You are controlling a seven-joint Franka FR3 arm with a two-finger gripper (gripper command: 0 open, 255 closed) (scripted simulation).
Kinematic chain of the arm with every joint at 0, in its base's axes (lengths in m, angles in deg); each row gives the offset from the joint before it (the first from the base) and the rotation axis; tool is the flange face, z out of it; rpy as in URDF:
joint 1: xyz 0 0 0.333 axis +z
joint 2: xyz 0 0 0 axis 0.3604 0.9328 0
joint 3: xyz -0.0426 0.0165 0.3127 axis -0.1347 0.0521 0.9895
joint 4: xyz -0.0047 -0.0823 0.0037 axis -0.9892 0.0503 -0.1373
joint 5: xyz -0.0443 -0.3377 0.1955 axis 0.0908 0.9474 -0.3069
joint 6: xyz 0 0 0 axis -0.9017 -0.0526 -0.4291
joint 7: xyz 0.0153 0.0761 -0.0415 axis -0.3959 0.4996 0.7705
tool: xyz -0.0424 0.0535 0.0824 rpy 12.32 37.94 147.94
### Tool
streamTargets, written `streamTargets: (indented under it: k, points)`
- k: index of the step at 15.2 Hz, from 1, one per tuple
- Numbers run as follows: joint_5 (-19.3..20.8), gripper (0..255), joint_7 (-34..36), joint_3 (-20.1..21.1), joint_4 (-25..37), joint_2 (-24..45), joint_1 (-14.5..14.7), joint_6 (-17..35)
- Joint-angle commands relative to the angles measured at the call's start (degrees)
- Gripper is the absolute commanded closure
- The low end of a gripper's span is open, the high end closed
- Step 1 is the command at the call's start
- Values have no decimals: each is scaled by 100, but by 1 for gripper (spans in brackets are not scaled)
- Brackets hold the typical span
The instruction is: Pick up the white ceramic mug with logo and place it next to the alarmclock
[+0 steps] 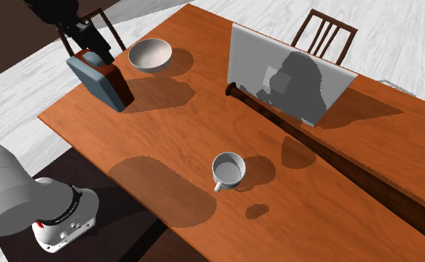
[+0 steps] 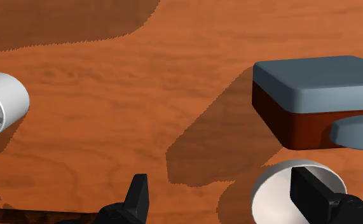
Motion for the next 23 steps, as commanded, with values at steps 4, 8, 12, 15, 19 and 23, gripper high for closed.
streamTargets:
  k: [4,8,12,15,19,23]
  points:
    - [169,0,-366,-295,-308,53,-88,308]
    - [397,0,-851,-696,-627,227,-220,744]
    - [613,0,-1334,-1105,-838,524,-357,1205]
    - [755,0,-1697,-1418,-922,828,-451,1564]
    - [892,0,-2189,-1841,-931,1338,-551,2050]
    - [931,0,-2710,-2264,-822,1957,-616,2530]
